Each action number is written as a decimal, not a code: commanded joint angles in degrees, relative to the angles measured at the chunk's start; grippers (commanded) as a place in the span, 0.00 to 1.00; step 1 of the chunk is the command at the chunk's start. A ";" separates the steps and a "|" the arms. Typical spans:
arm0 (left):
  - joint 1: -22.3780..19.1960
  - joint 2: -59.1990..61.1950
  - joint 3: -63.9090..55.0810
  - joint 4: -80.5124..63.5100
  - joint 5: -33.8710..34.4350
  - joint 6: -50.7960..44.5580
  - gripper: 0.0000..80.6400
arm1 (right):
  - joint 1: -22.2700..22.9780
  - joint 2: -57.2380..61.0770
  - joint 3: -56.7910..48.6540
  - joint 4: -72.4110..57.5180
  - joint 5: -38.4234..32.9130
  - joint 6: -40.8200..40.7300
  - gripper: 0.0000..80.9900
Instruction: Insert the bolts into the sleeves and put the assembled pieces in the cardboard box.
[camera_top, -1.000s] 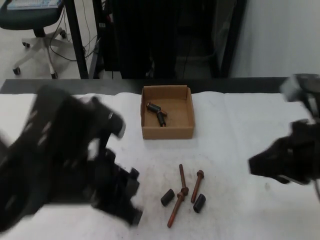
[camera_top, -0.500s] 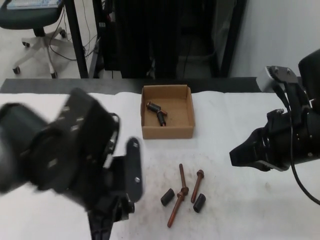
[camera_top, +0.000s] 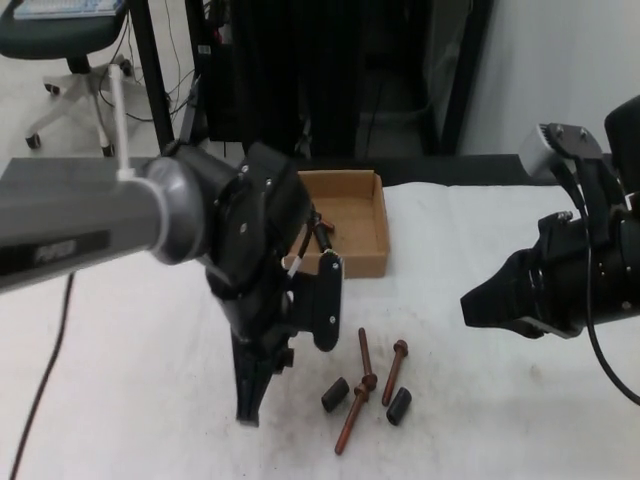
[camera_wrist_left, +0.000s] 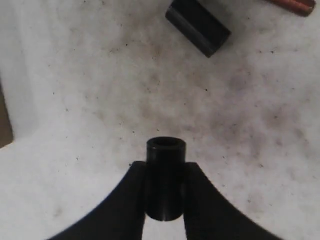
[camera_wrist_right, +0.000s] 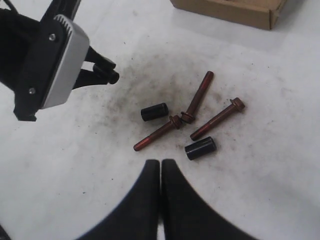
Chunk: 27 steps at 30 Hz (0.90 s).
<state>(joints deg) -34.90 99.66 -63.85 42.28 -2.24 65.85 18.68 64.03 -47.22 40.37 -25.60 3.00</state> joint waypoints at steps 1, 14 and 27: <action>-0.05 1.75 -1.59 -0.09 -0.50 0.58 0.00 | 0.15 -0.65 -0.60 1.38 -0.50 -0.03 0.01; 0.06 6.64 -1.68 -4.04 -0.28 10.17 0.00 | 0.15 -0.65 -0.60 3.95 -0.50 -0.03 0.01; 0.05 6.62 -1.68 -4.27 -0.28 10.02 0.00 | 0.15 -0.65 -0.60 5.50 -0.50 -0.03 0.01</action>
<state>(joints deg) -34.90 106.45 -64.85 38.25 -2.46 75.47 18.81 64.03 -47.22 44.84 -25.60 3.00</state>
